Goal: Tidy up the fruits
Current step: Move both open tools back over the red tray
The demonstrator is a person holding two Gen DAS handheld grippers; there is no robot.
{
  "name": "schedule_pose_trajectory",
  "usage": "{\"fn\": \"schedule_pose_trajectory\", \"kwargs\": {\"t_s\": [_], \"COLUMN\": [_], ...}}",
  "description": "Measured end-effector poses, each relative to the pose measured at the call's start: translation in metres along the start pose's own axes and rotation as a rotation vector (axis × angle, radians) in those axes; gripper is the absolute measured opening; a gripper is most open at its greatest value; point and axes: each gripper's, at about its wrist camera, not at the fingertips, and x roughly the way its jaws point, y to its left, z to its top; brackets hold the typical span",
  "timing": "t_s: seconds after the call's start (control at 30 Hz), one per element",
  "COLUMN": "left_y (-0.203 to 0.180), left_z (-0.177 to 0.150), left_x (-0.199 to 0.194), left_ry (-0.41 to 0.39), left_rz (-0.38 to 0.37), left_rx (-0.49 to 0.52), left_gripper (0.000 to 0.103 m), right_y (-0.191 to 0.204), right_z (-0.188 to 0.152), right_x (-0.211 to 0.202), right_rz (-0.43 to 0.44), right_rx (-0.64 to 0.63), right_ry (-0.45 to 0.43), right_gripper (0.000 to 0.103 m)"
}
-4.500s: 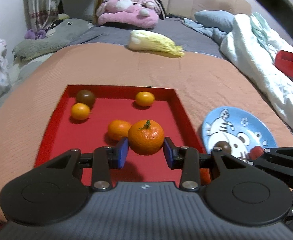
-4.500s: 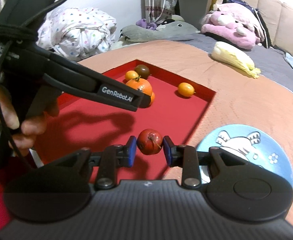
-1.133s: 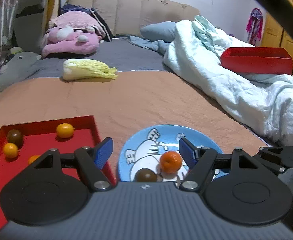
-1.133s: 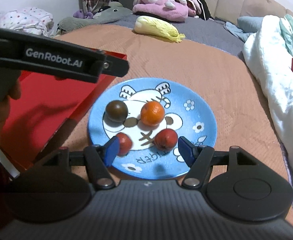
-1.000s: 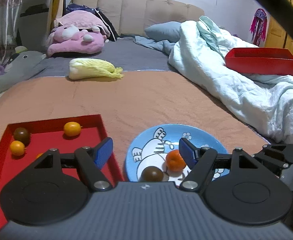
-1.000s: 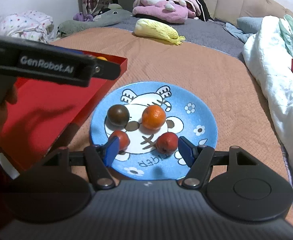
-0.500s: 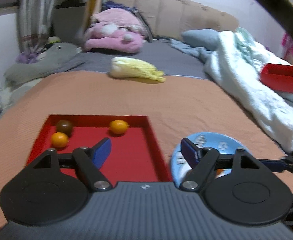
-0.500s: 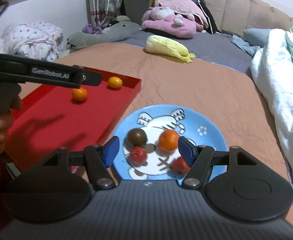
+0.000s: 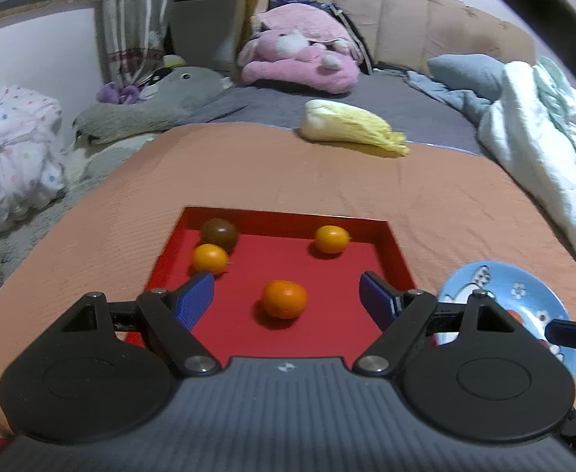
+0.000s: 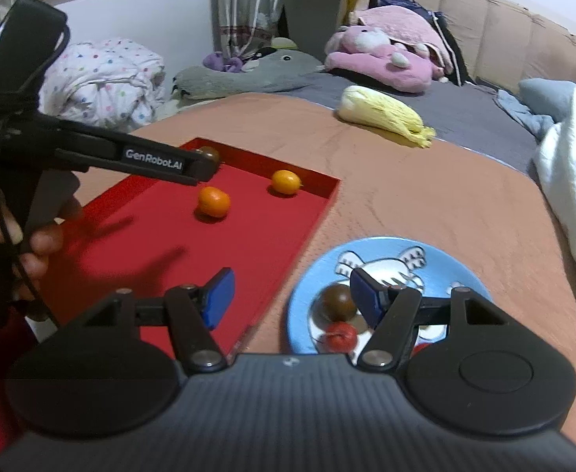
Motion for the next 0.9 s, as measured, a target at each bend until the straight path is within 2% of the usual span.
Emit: {"fn": "schedule_pose_trajectory", "kwargs": {"t_s": [0.3,0.9], "left_y": [0.019,0.038], "left_z": [0.002,0.002], "left_x": [0.001,0.023], "left_ry": [0.008,0.035], "left_rz": [0.038,0.040], "left_rx": [-0.025,-0.043], "left_gripper": [0.084,0.085], "right_y": [0.025,0.047], "right_z": [0.016,0.040], "right_x": [0.017,0.058], "right_rz": [0.050,0.088], "right_rx": [-0.037,-0.077], "right_ry": [-0.005,0.017], "right_gripper": [0.067,0.067]}}
